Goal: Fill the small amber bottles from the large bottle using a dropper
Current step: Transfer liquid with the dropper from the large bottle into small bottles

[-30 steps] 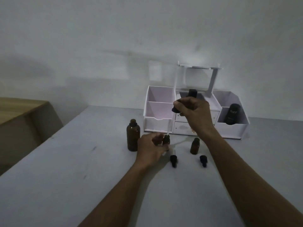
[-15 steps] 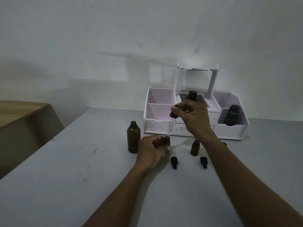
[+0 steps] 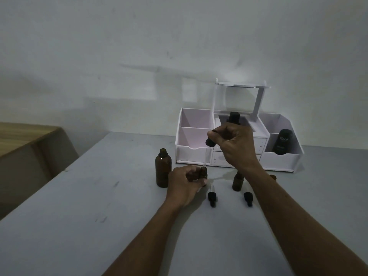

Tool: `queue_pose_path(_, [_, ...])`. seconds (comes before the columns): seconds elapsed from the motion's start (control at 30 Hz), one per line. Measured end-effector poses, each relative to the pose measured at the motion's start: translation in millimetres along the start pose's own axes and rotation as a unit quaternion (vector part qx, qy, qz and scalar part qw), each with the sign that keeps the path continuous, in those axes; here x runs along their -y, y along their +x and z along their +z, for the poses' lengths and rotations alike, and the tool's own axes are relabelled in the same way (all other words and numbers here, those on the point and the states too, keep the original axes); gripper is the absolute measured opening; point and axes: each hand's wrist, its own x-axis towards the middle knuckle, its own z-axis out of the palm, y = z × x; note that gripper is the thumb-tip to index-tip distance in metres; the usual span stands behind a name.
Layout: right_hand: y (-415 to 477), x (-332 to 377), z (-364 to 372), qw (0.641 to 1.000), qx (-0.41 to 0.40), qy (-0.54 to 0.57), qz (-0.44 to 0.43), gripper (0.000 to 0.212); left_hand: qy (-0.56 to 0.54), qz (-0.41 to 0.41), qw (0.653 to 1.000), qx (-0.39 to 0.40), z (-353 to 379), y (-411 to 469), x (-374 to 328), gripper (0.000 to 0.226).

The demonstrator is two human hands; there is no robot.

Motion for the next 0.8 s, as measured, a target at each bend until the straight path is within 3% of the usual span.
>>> queue_pose_path(0.43, [-0.5, 1.4, 3.2, 1.0, -0.016, 0.017, 0.009, 0.005, 0.022, 0.007, 1.0, 0.005, 1.3, 2.9, 5.6, 0.034])
queue_pose_path(0.63, [1.6, 10.7, -2.4, 0.998, -0.047, 0.046, 0.007, 0.003, -0.004, -0.027, 1.0, -0.004, -3.9, 2.8, 0.7, 0.054])
queue_pose_path(0.8, [7.1, 24.1, -6.8, 0.994, -0.076, 0.078, -0.012, 0.005, -0.026, 0.019, 0.998, -0.051, -41.9, -6.7, -22.6, 0.043])
